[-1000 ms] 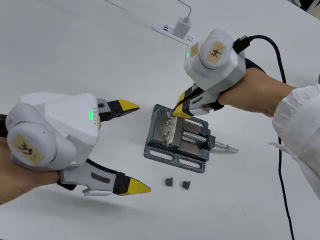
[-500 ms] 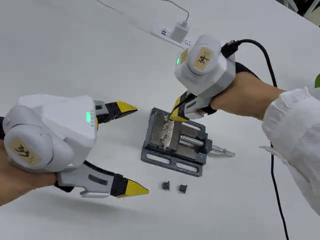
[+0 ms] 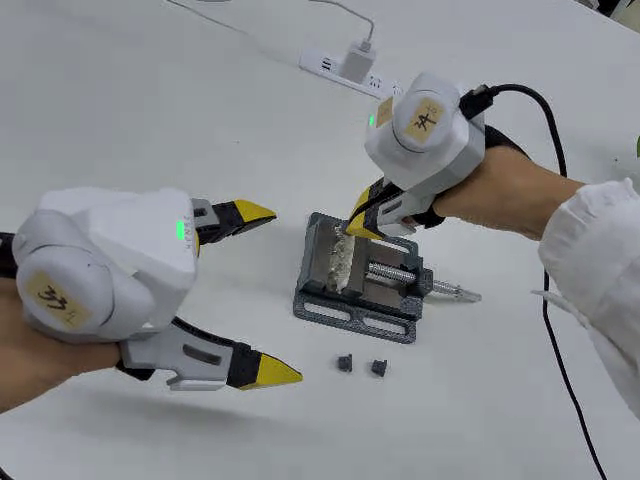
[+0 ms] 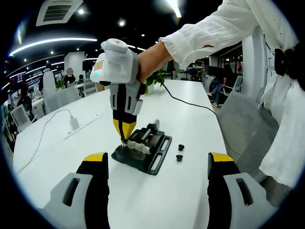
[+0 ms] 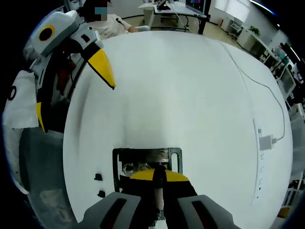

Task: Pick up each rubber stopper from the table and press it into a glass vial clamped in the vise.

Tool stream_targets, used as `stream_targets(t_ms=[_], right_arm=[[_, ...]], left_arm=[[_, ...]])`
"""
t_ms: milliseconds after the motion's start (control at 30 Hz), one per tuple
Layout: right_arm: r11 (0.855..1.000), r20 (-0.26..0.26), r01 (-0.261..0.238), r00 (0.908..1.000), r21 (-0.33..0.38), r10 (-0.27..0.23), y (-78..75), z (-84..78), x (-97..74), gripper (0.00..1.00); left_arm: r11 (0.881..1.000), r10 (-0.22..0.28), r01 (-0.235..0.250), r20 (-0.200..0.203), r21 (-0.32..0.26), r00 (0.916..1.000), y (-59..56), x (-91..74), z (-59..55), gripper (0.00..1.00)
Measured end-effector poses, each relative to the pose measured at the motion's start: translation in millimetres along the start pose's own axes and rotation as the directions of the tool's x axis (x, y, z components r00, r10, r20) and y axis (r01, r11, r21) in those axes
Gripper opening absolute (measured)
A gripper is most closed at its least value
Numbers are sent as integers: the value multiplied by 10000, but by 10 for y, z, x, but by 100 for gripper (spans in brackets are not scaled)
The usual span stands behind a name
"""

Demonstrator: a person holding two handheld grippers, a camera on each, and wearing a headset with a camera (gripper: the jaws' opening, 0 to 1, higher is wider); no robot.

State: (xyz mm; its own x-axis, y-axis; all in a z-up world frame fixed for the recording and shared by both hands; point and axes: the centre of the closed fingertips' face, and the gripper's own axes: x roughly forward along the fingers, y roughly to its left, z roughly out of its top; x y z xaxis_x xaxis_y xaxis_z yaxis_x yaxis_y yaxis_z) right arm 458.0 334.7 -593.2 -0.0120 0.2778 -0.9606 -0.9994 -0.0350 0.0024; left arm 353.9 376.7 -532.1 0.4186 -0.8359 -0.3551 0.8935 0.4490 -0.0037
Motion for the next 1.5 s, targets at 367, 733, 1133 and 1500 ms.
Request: stream_targets(t_ms=[367, 733, 1133, 1500], right_arm=[[9965, 921, 144, 9955, 829, -220, -3, 19, -13, 1], [9943, 1374, 335, 9894, 1016, -473, 36, 36, -107, 6], [9870, 2178, 681, 9709, 1458, -992, 78, -50, -300, 16], [9775, 3013, 916, 9422, 1898, -1468, 178, -102, -521, 27]], left_arm=[[10000, -21, 21, -101, -8, 9999, -51, -13, 13, 84], [9999, -63, 66, -236, 119, 9997, -57, -21, 37, 84], [9995, -186, 195, -386, 237, 9991, -87, -35, 61, 84], [9989, -254, 279, -650, 382, 9976, -110, -42, 67, 83]])
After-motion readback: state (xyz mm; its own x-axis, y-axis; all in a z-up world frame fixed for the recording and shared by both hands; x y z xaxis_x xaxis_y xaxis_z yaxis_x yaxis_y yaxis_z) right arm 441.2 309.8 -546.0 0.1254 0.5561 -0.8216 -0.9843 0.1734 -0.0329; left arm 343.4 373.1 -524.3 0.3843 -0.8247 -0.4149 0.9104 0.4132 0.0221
